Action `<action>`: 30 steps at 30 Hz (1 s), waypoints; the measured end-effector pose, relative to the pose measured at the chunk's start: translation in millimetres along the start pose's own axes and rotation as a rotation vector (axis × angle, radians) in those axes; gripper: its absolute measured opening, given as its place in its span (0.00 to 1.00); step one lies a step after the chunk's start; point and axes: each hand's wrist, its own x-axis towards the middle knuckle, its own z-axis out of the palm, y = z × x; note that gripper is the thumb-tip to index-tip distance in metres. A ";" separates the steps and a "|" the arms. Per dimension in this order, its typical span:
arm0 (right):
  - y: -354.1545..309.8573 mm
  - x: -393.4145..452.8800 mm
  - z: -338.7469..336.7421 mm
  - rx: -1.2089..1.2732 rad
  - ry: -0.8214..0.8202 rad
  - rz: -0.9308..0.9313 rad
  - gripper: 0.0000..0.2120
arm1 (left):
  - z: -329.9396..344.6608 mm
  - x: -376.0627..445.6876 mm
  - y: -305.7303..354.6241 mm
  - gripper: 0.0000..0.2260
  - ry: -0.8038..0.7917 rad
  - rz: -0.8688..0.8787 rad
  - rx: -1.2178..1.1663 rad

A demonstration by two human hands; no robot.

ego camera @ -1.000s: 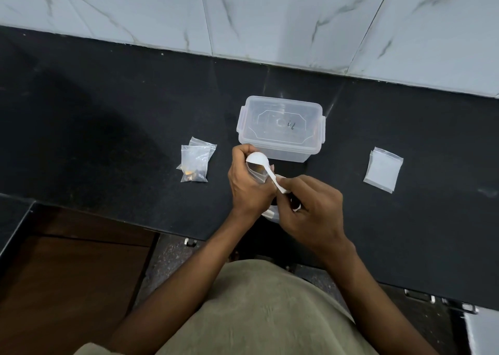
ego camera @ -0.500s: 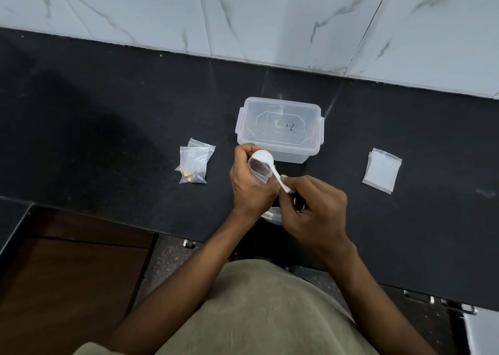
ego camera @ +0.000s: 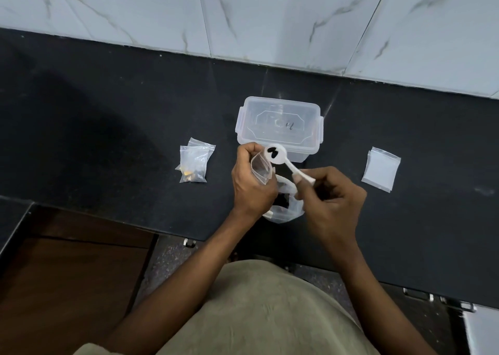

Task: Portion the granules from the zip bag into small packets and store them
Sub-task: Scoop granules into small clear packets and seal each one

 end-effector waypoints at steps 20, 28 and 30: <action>53.9 -23.5 -10.5 -0.549 -0.195 0.209 0.07 | -25.2 15.4 -7.9 0.10 -0.076 -0.408 -0.178; 68.4 -29.7 -4.5 -0.717 -0.297 0.108 0.09 | -12.7 -2.4 -9.4 0.28 -0.434 -0.860 0.527; 69.1 -29.9 -3.3 -0.712 -0.288 0.116 0.09 | -5.5 -7.4 -14.2 0.30 -0.416 -0.922 0.492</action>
